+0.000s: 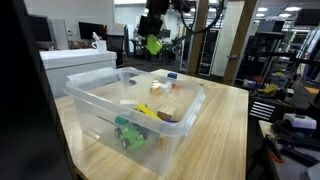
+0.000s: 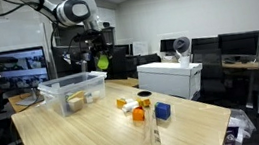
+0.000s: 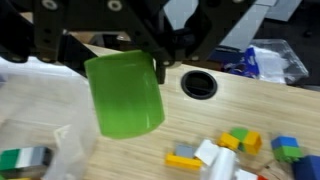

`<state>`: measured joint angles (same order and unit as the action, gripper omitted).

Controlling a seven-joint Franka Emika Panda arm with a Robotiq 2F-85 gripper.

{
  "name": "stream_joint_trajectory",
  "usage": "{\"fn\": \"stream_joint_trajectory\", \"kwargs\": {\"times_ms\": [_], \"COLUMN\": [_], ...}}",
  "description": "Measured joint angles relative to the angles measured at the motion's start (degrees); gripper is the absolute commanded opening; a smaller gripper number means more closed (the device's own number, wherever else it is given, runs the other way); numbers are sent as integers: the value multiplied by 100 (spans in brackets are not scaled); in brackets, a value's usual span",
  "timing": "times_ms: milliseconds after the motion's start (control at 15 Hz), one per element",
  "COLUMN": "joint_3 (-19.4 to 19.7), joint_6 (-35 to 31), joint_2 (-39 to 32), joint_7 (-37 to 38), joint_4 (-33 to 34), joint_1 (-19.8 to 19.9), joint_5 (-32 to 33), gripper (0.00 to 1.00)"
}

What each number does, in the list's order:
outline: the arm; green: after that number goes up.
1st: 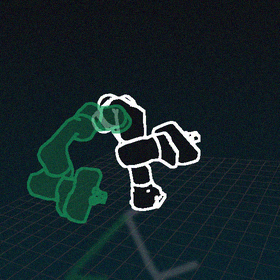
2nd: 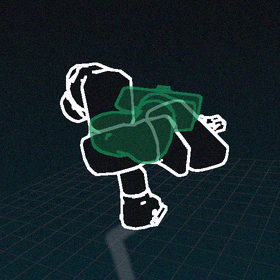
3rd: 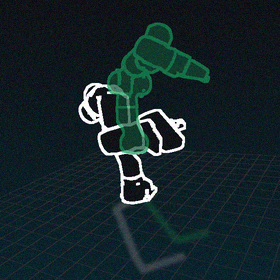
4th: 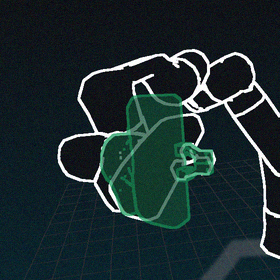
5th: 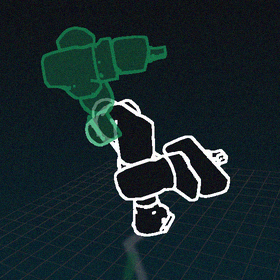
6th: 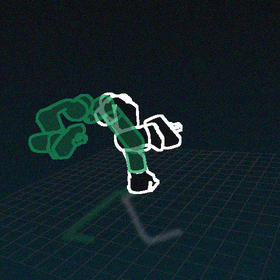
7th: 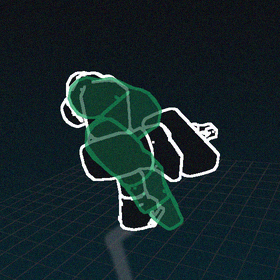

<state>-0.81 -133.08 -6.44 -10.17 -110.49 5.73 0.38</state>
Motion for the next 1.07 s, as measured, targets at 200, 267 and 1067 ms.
{"fn": "stream_joint_trajectory", "kwargs": {"times_ms": [200, 267, 1067], "joint_3": [-296, -353, 672], "joint_6": [423, 574, 741], "joint_2": [675, 892, 948], "joint_7": [-422, -553, -836], "joint_4": [-323, -463, -980], "joint_1": [-431, -587, -203], "joint_5": [-748, -949, 606], "gripper": [34, 84, 100]}}
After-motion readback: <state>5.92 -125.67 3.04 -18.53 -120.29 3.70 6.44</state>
